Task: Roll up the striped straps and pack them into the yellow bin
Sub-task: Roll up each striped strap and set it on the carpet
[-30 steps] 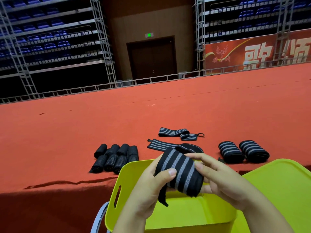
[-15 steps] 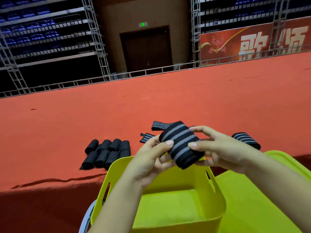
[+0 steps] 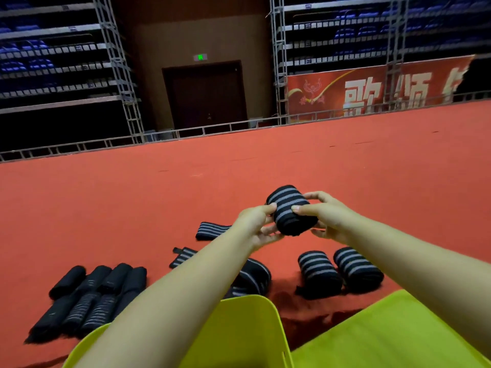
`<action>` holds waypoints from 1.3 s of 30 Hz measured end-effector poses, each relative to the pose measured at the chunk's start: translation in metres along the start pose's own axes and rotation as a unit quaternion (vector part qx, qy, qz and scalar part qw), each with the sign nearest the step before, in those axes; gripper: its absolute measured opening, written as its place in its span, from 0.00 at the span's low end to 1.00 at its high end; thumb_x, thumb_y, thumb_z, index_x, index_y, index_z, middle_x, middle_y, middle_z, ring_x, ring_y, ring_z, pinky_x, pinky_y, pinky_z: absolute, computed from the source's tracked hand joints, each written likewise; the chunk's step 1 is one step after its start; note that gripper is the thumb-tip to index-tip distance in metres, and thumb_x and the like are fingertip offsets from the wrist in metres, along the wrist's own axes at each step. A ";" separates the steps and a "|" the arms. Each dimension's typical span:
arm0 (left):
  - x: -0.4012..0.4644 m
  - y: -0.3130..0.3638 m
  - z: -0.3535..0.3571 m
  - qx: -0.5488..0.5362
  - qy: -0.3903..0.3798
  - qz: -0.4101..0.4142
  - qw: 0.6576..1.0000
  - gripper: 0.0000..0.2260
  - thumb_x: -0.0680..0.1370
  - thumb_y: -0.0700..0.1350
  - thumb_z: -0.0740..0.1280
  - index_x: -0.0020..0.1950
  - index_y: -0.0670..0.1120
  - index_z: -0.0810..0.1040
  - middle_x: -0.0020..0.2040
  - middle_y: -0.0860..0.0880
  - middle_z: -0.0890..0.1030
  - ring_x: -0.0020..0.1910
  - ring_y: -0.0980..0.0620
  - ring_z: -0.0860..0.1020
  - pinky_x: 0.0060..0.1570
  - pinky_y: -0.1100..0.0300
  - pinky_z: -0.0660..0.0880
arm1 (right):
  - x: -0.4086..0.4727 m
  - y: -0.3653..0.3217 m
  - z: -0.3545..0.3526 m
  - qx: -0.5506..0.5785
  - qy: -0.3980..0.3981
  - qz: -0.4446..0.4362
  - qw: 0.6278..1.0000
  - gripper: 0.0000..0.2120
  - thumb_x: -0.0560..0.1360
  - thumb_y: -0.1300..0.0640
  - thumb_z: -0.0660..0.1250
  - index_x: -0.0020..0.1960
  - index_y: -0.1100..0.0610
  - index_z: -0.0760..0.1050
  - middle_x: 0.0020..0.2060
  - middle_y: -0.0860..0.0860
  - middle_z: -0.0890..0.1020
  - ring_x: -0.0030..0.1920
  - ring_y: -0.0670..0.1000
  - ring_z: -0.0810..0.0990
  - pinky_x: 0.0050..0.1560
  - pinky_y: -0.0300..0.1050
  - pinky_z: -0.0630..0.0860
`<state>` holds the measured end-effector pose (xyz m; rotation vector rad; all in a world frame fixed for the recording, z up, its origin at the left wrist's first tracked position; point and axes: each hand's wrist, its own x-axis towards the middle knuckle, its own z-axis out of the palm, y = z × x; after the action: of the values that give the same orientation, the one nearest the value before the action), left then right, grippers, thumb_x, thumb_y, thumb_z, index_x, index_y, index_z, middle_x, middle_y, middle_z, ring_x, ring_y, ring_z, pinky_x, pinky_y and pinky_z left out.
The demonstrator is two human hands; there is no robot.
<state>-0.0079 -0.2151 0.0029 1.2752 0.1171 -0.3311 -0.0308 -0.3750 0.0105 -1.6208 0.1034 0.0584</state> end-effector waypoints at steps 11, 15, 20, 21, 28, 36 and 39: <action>0.127 -0.053 0.018 0.123 0.062 -0.035 0.990 0.05 0.77 0.38 0.67 0.52 0.39 0.77 0.41 0.42 0.78 0.38 0.44 0.77 0.38 0.52 0.78 | 0.111 0.075 -0.030 -0.140 -0.017 0.055 0.989 0.22 0.75 0.54 0.68 0.65 0.48 0.64 0.57 0.56 0.78 0.47 0.51 0.77 0.40 0.44 0.69; 0.149 -0.067 0.020 0.188 0.082 -0.048 0.978 0.03 0.77 0.38 0.67 0.49 0.40 0.76 0.35 0.45 0.74 0.22 0.52 0.67 0.29 0.60 0.69 | 0.129 0.095 -0.036 -0.165 -0.017 0.062 0.984 0.24 0.75 0.57 0.68 0.67 0.52 0.62 0.51 0.55 0.77 0.45 0.51 0.78 0.38 0.42 0.74; 0.153 -0.086 0.022 0.233 0.048 -0.098 0.966 0.02 0.80 0.38 0.63 0.47 0.43 0.73 0.33 0.48 0.72 0.13 0.57 0.67 0.27 0.58 0.73 | 0.137 0.107 -0.042 -0.303 -0.036 0.086 0.948 0.25 0.75 0.55 0.67 0.68 0.54 0.60 0.55 0.55 0.74 0.51 0.52 0.75 0.43 0.42 0.71; 0.153 -0.090 0.022 0.244 0.040 -0.106 0.963 0.01 0.81 0.39 0.63 0.49 0.43 0.72 0.33 0.48 0.71 0.13 0.58 0.67 0.30 0.57 0.73 | 0.138 0.108 -0.041 -0.342 -0.041 0.086 0.935 0.26 0.75 0.54 0.66 0.69 0.55 0.60 0.57 0.56 0.74 0.53 0.53 0.75 0.48 0.42 0.71; 0.143 -0.080 0.020 0.439 0.035 -0.054 0.896 0.02 0.78 0.38 0.66 0.46 0.43 0.75 0.38 0.45 0.77 0.33 0.50 0.77 0.43 0.54 0.80 | 0.143 0.113 -0.031 -0.507 -0.012 0.082 0.858 0.27 0.77 0.47 0.61 0.71 0.57 0.61 0.68 0.58 0.71 0.66 0.58 0.71 0.66 0.49 0.67; 0.064 -0.018 -0.073 0.672 0.080 0.006 0.737 0.18 0.73 0.54 0.73 0.58 0.46 0.78 0.51 0.47 0.80 0.49 0.49 0.78 0.46 0.59 0.74 | 0.110 0.100 -0.003 -0.487 0.137 -0.145 0.850 0.22 0.76 0.57 0.62 0.69 0.54 0.66 0.66 0.56 0.68 0.64 0.58 0.70 0.62 0.50 0.69; 0.049 -0.029 -0.108 0.657 0.064 -0.111 0.743 0.33 0.69 0.60 0.74 0.67 0.47 0.70 0.63 0.46 0.75 0.59 0.46 0.77 0.51 0.51 0.78 | 0.100 0.088 0.018 -0.454 0.094 -0.160 0.872 0.20 0.77 0.54 0.64 0.67 0.54 0.68 0.64 0.55 0.69 0.61 0.57 0.73 0.57 0.47 0.70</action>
<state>0.0401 -0.1284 -0.0688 2.7242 0.1565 -0.5652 0.0601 -0.3645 -0.0879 -2.5675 -0.0606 -0.3617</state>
